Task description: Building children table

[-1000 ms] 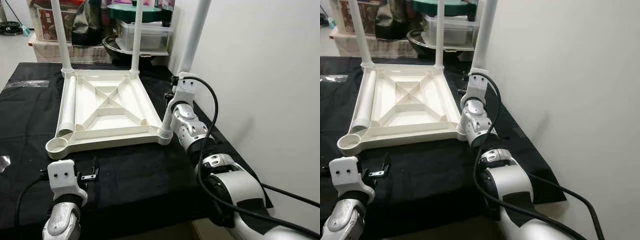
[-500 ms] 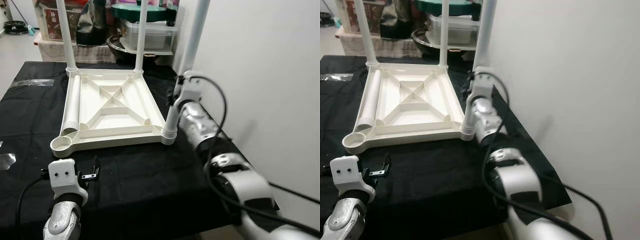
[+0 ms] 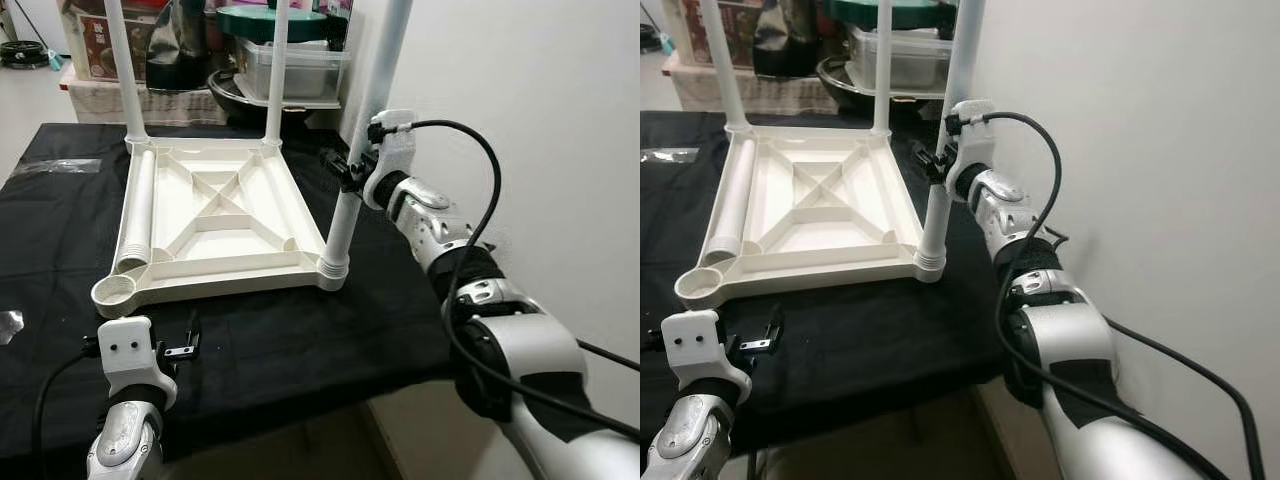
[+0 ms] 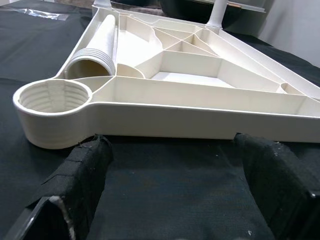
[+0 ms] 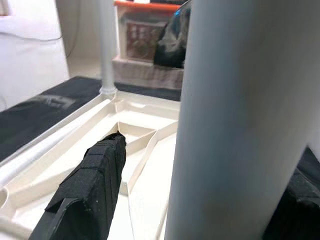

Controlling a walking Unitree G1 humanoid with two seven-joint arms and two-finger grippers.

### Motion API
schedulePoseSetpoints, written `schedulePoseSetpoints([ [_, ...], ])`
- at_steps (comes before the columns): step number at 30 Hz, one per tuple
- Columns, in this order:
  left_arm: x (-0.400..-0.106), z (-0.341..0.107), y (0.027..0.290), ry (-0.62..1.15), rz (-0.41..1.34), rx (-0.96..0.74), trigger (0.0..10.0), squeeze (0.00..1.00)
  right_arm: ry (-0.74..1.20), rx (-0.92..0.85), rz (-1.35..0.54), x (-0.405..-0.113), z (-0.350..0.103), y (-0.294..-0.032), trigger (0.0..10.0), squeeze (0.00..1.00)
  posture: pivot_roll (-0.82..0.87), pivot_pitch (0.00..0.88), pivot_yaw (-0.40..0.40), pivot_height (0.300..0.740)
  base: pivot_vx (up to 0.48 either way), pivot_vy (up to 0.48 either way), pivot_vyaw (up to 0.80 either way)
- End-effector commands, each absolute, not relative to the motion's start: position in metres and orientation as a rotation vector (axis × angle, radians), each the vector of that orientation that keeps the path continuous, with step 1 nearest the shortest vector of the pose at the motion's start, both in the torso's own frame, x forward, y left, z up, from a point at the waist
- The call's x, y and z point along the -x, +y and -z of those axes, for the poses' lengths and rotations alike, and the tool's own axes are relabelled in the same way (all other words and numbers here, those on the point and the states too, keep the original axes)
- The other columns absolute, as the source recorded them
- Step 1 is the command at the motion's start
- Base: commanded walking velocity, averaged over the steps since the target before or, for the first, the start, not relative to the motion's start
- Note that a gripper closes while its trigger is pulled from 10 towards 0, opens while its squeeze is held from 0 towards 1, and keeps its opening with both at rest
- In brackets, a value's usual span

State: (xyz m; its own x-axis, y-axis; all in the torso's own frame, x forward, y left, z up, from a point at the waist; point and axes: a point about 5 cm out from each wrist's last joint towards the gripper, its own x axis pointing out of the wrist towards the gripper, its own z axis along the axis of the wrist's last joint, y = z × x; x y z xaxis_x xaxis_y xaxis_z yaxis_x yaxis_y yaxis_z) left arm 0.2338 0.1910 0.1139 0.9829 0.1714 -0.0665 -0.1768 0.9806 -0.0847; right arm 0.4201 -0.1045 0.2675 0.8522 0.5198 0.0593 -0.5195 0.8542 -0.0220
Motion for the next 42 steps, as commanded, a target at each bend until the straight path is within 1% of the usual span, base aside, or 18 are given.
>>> schedulePoseSetpoints([
  [1,-0.233,-0.110,0.190,0.075,-0.169,0.099,10.0,0.00,-0.006,0.053,-0.554,-0.420,-0.257,-0.104,6.4,0.00,0.10,0.000,-0.155,0.740,0.000,0.000,0.00],
  [2,-0.233,-0.110,0.190,0.075,-0.172,0.098,10.0,0.00,0.026,0.060,-0.483,-0.422,-0.254,-0.107,1.9,0.00,0.12,0.000,-0.169,0.740,0.000,0.000,0.00],
  [5,-0.233,-0.110,0.190,0.074,-0.174,0.098,10.0,0.00,0.043,0.047,-0.435,-0.424,-0.252,-0.109,1.9,0.00,0.12,0.000,-0.169,0.740,0.000,0.000,0.00],
  [6,-0.233,-0.110,0.190,0.073,-0.175,0.098,10.0,0.00,0.069,0.045,-0.373,-0.425,-0.247,-0.112,0.0,0.00,0.13,0.000,-0.169,0.740,0.000,0.000,0.00],
  [10,-0.233,-0.111,0.190,0.073,-0.174,0.098,10.0,0.00,0.107,0.008,-0.226,-0.426,-0.238,-0.122,0.0,0.00,0.13,0.000,-0.170,0.740,0.000,0.000,0.00],
  [13,-0.232,-0.110,0.191,0.075,-0.175,0.098,10.0,0.00,0.119,-0.103,0.121,-0.425,-0.230,-0.141,0.0,0.00,0.12,0.000,-0.167,0.740,0.000,0.000,0.00],
  [17,-0.232,-0.110,0.191,0.076,-0.175,0.097,10.0,0.00,0.125,-0.147,0.204,-0.424,-0.227,-0.141,0.0,0.00,0.12,0.000,-0.165,0.740,0.000,0.000,0.00],
  [21,-0.232,-0.110,0.190,0.079,-0.170,0.095,10.0,0.00,0.121,-0.225,0.209,-0.421,-0.224,-0.110,0.0,0.00,0.12,0.000,-0.156,0.740,0.000,0.000,0.00],
  [22,-0.232,-0.109,0.190,0.080,-0.167,0.095,10.0,0.00,0.134,-0.243,0.132,-0.419,-0.224,-0.090,7.5,0.00,0.12,0.000,-0.152,0.740,0.000,0.000,0.00],
  [23,-0.232,-0.109,0.189,0.081,-0.164,0.095,10.0,0.00,0.121,-0.258,0.078,-0.418,-0.227,-0.077,10.0,0.00,0.12,0.000,-0.151,0.740,0.000,0.000,0.00],
  [26,-0.233,-0.109,0.189,0.082,-0.163,0.097,10.0,0.00,0.099,-0.284,0.030,-0.418,-0.233,-0.071,10.0,0.00,0.12,0.000,-0.152,0.740,0.000,0.000,0.00],
  [27,-0.233,-0.109,0.188,0.083,-0.161,0.099,10.0,0.00,0.088,-0.293,0.013,-0.418,-0.237,-0.070,10.0,0.98,0.11,0.000,-0.154,0.740,0.000,0.000,0.00],
  [28,-0.233,-0.109,0.188,0.083,-0.161,0.101,10.0,0.00,0.073,-0.278,0.010,-0.419,-0.242,-0.073,10.0,1.00,0.11,0.000,-0.154,0.740,0.000,0.000,0.00],
  [32,-0.233,-0.108,0.188,0.083,-0.160,0.103,10.0,0.00,0.074,-0.240,0.019,-0.421,-0.245,-0.077,10.0,0.98,0.11,0.000,-0.154,0.740,0.000,0.000,0.00],
  [33,-0.233,-0.108,0.188,0.083,-0.160,0.104,10.0,0.00,0.072,-0.211,0.044,-0.422,-0.249,-0.085,10.0,0.00,0.11,0.000,-0.156,0.740,0.000,0.000,0.00],
  [39,-0.234,-0.109,0.187,0.081,-0.155,0.110,10.0,0.00,0.083,-0.110,-0.316,-0.426,-0.257,-0.101,10.0,0.00,0.10,0.000,-0.156,0.740,0.000,0.000,0.00],
  [40,-0.234,-0.109,0.187,0.080,-0.154,0.111,10.0,0.00,0.089,-0.098,-0.329,-0.426,-0.256,-0.108,9.3,0.00,0.10,0.000,-0.157,0.740,0.000,0.000,0.00],
  [42,-0.235,-0.109,0.187,0.079,-0.152,0.112,10.0,0.00,0.105,-0.108,-0.289,-0.426,-0.251,-0.120,0.0,0.00,0.10,0.000,-0.159,0.740,0.000,0.000,0.00],
])
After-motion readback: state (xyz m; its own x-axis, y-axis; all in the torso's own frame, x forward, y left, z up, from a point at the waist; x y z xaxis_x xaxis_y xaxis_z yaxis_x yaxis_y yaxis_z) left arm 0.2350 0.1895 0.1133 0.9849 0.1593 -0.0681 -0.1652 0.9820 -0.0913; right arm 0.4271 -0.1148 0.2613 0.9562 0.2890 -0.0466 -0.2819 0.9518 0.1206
